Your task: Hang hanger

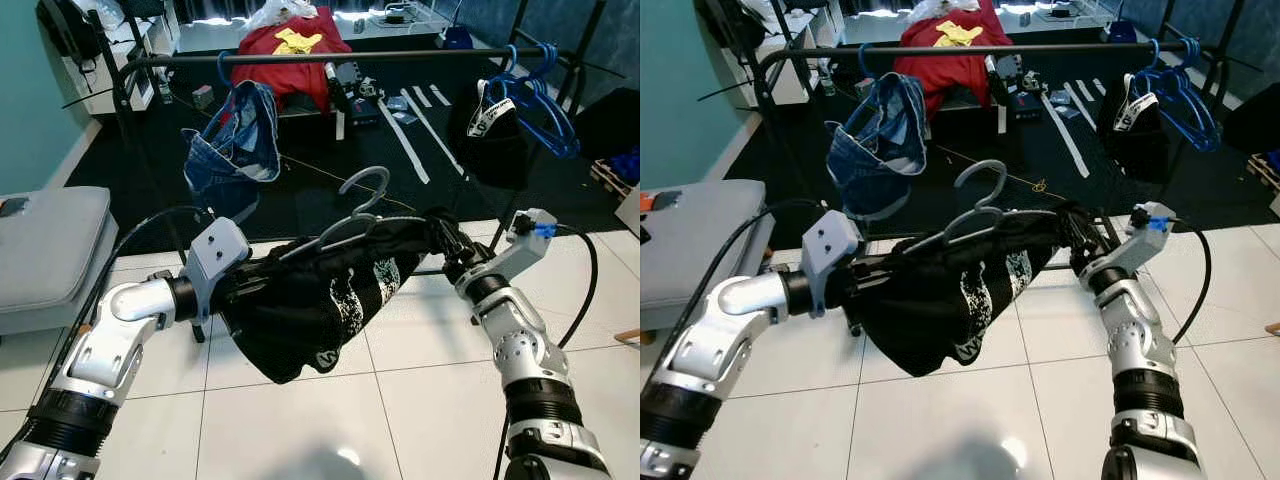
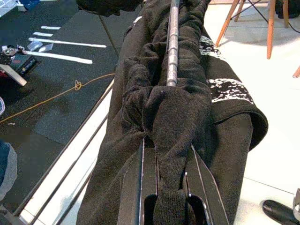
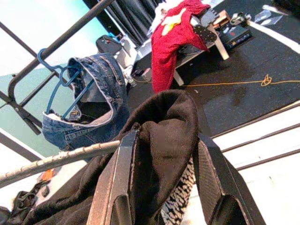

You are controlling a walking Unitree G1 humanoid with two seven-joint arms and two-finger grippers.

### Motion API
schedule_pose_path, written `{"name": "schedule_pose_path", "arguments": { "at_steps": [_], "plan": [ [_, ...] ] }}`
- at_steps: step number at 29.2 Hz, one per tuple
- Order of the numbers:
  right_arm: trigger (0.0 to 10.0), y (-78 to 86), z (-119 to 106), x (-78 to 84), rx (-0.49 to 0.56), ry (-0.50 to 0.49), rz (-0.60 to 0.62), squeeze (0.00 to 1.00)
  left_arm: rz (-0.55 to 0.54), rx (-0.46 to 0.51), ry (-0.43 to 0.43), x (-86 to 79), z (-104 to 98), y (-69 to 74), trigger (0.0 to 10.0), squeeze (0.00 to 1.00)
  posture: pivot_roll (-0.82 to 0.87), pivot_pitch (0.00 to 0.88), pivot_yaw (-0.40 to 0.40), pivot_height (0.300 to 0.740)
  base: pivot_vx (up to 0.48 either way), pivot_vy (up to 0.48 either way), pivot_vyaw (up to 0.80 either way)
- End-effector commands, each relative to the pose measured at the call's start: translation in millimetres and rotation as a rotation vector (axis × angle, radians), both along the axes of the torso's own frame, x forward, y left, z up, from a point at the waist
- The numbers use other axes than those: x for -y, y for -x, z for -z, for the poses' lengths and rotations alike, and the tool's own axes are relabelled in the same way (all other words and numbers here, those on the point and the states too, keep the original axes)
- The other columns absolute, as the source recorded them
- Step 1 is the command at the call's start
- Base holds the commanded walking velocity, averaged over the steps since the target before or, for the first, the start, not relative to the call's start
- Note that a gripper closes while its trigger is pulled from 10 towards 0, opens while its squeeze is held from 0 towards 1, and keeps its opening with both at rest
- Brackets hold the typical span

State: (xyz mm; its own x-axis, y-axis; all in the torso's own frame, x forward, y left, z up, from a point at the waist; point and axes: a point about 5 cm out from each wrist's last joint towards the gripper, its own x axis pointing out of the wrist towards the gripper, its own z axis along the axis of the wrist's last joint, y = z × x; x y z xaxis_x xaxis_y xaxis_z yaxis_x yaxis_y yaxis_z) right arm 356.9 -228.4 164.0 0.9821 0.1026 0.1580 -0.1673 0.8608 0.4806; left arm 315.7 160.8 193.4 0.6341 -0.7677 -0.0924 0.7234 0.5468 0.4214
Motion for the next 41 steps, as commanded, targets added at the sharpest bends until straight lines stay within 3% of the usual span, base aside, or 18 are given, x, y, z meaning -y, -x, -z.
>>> {"name": "schedule_pose_path", "arguments": {
  "at_steps": [1, 6, 9, 11, 12, 13, 15, 19, 23, 25, 26, 27, 28, 29, 31, 32, 33, 41],
  "plan": [
    [10.0, 2.6, -7.5, 22.2, 0.043, 0.111, 0.204, 0.00, -0.007, 0.019, 0.018, -2.5, -5.4, -1.3, 0.0, 0.00, 0.07, 0.091, 0.047, 0.740, 0.000, 0.000, 0.00],
    [10.0, 19.6, -35.8, 65.8, 0.226, 0.089, 0.505, 0.00, -0.021, 0.020, 0.005, -4.8, -4.8, -2.7, 0.0, 0.00, 0.07, 0.089, 0.053, 0.740, 0.000, 0.000, 0.00],
    [10.0, 23.4, -50.3, 69.5, 0.328, 0.083, 0.453, 0.00, -0.016, 0.017, 0.005, -5.2, -4.8, -2.4, 0.0, 0.00, 0.06, 0.089, 0.057, 0.740, 0.000, 0.000, 0.00],
    [10.0, 23.7, -73.7, 51.8, 0.459, 0.161, 0.127, 0.00, 0.014, 0.009, 0.015, -4.3, -5.6, -1.2, 0.0, 0.00, 0.06, 0.089, 0.061, 0.740, 0.000, 0.000, 0.00],
    [10.0, 26.5, -76.8, 25.1, 0.450, 0.282, -0.215, 0.00, 0.057, 0.005, 0.024, -0.9, -6.7, 0.8, 0.0, 0.00, 0.05, 0.085, 0.061, 0.740, 0.000, 0.000, 0.00],
    [10.0, 26.5, -76.8, 25.1, 0.450, 0.282, -0.215, 0.00, 0.057, 0.005, 0.024, -0.9, -6.7, 0.8, 0.0, 0.00, 0.05, 0.085, 0.061, 0.740, 0.000, 0.000, 0.00],
    [10.0, 35.0, -69.6, 5.8, 0.397, 0.399, -0.482, 0.00, 0.087, 0.002, 0.018, 2.4, -6.4, 2.1, 0.0, 0.00, 0.05, 0.084, 0.061, 0.740, 0.000, 0.000, 0.00],
    [10.0, 48.0, -54.9, -9.1, 0.322, 0.558, -0.728, 0.00, 0.141, -0.001, -0.002, 9.1, -3.8, 5.8, 0.0, 0.00, 0.05, 0.080, 0.052, 0.740, 0.000, 0.000, 0.00],
    [10.0, 48.6, -48.8, -6.3, 0.294, 0.629, -0.763, 0.00, 0.166, -0.001, -0.017, 11.7, -2.6, 8.0, 0.0, 0.00, 0.05, 0.077, 0.047, 0.740, 0.000, 0.000, 0.00],
    [10.0, 47.7, -48.0, -1.8, 0.292, 0.658, -0.760, 0.09, 0.176, 0.002, -0.022, 12.5, -2.9, 8.9, 0.0, 0.00, 0.05, 0.075, 0.044, 0.740, 0.000, 0.000, 0.00],
    [10.0, 48.2, -48.8, 2.2, 0.289, 0.673, -0.774, 0.28, 0.188, 0.003, -0.024, 13.2, -3.4, 9.8, 0.0, 0.00, 0.05, 0.075, 0.044, 0.740, 0.000, 0.000, 0.00],
    [10.0, 48.9, -50.2, 5.8, 0.289, 0.679, -0.787, 0.64, 0.202, 0.005, -0.029, 13.9, -4.1, 10.9, 0.0, 0.00, 0.05, 0.074, 0.044, 0.740, 0.000, 0.000, 0.00],
    [10.0, 50.3, -51.9, 7.7, 0.285, 0.678, -0.804, 0.64, 0.212, 0.005, -0.032, 14.3, -4.7, 11.6, 0.0, 0.00, 0.05, 0.074, 0.044, 0.740, 0.000, 0.000, 0.00],
    [10.0, 51.7, -54.7, 8.0, 0.289, 0.695, -0.824, 0.80, 0.232, 0.005, -0.038, 15.6, -5.4, 13.4, 0.0, 0.00, 0.04, 0.071, 0.045, 0.740, 0.000, 0.000, 0.00],
    [10.0, 52.5, -56.5, 7.8, 0.292, 0.709, -0.836, 0.80, 0.245, 0.005, -0.042, 16.6, -5.8, 14.7, 0.0, 0.00, 0.04, 0.071, 0.045, 0.740, 0.000, 0.000, 0.00],
    [10.0, 53.2, -59.9, 7.2, 0.303, 0.734, -0.853, 0.53, 0.269, 0.003, -0.061, 18.4, -5.4, 16.9, 0.0, 0.00, 0.04, 0.070, 0.044, 0.740, 0.000, 0.000, 0.00],
    [10.0, 53.8, -62.3, 6.9, 0.308, 0.749, -0.871, 0.00, 0.286, 0.003, -0.079, 19.7, -5.0, 18.5, 0.0, 0.00, 0.04, 0.069, 0.043, 0.740, 0.000, 0.000, 0.00],
    [10.0, 57.0, -60.6, 1.7, 0.282, 0.753, -0.990, 0.00, 0.332, -0.003, -0.118, 26.8, -2.5, 21.8, 0.0, 0.00, 0.04, 0.068, 0.036, 0.740, 0.000, 0.000, 0.00]
  ]
}}
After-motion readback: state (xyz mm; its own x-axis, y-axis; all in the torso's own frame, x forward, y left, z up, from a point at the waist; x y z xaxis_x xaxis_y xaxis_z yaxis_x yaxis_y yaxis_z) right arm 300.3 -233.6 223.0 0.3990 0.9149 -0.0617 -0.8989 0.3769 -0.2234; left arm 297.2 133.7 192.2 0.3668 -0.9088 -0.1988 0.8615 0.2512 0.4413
